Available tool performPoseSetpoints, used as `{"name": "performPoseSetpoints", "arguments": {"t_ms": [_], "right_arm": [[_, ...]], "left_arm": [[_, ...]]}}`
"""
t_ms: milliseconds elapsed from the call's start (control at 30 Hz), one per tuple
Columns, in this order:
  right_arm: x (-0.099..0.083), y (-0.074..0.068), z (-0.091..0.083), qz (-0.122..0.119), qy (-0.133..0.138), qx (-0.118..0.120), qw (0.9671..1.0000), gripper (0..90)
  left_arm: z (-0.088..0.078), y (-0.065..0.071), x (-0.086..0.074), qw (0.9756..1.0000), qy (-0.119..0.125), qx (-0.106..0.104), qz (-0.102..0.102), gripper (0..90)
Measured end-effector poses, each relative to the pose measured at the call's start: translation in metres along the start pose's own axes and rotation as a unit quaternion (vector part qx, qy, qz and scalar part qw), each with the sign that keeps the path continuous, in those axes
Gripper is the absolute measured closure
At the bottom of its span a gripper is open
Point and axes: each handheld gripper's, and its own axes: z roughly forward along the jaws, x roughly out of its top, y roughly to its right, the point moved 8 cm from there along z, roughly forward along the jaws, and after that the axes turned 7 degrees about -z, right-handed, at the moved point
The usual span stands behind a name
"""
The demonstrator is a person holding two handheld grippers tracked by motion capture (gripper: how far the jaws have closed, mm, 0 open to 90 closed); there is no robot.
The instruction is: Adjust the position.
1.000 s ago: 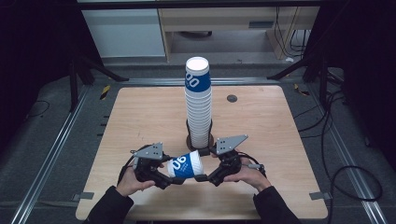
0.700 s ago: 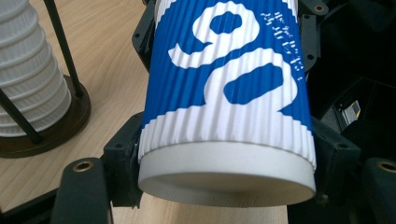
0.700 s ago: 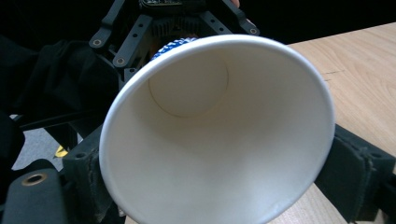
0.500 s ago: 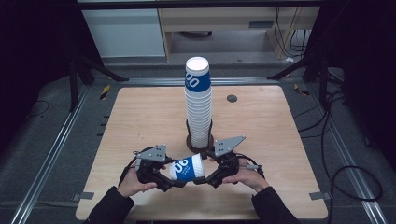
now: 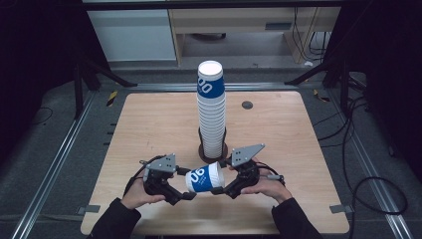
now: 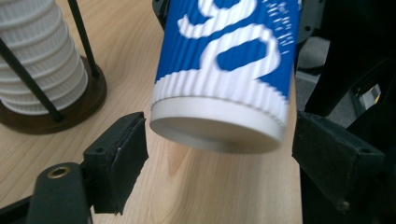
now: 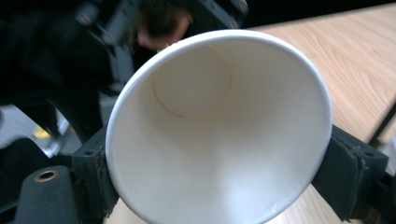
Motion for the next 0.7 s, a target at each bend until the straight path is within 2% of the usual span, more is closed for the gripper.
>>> {"name": "performPoseSetpoints", "arguments": {"t_ms": [167,267,400,533,700], "right_arm": [[-0.012,0.0,0.009,-0.006,-0.043,-0.002,0.999,15.5],[-0.016,-0.003,0.017,-0.012,-0.066,0.006,0.9977,15.4],[-0.02,-0.007,0.025,-0.022,-0.088,0.015,0.9957,15.3],[-0.02,-0.012,0.03,-0.032,-0.098,0.026,0.9944,15.3],[-0.021,-0.013,0.031,-0.033,-0.103,0.026,0.9938,14.6]], "left_arm": [[0.012,-0.001,-0.009,0.9988,-0.045,0.016,0.007,16.4],[0.02,-0.001,-0.015,0.9968,-0.075,0.022,0.017,16.5],[0.028,0.001,-0.021,0.9942,-0.102,0.021,0.025,18.8],[0.033,0.004,-0.024,0.9928,-0.115,0.017,0.031,24.1],[0.034,0.004,-0.024,0.9931,-0.113,0.012,0.029,27.3]]}}
